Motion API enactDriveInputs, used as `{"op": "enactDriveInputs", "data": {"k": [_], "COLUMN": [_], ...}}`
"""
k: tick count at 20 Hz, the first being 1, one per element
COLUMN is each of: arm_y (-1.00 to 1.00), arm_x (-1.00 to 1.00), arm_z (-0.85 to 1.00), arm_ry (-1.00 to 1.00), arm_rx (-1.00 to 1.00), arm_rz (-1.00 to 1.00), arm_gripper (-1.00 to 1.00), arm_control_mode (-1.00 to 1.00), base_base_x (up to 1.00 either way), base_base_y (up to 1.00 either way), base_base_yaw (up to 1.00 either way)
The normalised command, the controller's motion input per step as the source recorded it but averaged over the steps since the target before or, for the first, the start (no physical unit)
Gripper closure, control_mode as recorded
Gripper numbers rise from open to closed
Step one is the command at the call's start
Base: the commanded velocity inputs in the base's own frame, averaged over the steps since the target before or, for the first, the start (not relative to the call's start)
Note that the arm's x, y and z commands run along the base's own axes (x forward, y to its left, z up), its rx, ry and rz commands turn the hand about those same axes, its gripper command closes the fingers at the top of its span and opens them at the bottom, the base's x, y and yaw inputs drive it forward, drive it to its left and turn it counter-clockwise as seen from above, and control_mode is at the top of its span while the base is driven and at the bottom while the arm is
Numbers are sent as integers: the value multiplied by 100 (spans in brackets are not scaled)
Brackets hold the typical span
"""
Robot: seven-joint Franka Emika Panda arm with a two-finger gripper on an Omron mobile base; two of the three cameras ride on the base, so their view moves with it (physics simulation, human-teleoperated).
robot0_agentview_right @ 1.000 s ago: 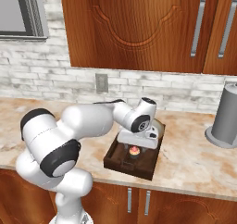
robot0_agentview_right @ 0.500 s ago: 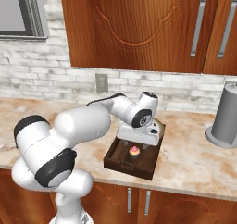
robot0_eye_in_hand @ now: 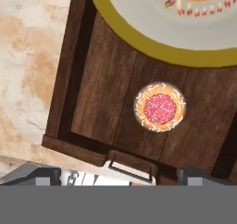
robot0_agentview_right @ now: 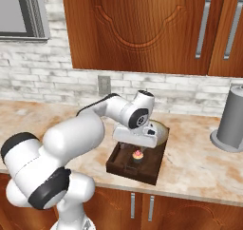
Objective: Place the bowl with donut and the cupcake onto the tray.
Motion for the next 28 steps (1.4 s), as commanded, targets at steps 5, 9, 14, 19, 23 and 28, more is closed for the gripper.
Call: {"op": "enactDriveInputs", "data": {"k": [5, 9, 14, 19, 23, 28], "arm_y": [54, 45, 39, 29, 17, 15], "arm_x": [-16, -16, -9, -23, -37, -36], "arm_z": [29, 28, 34, 29, 23, 23], "arm_ry": [0, 0, 0, 0, 0, 0], "arm_rx": [-2, 0, 0, 0, 0, 0], "arm_rz": [0, 0, 0, 0, 0, 0], "arm_gripper": [-100, -100, -100, -100, -100, -100], "arm_control_mode": [-100, -100, -100, -100, -100, -100], "base_base_x": [0, 0, 0, 0, 0, 0], "base_base_y": [0, 0, 0, 0, 0, 0], "base_base_yaw": [0, 0, 0, 0, 0, 0]}}
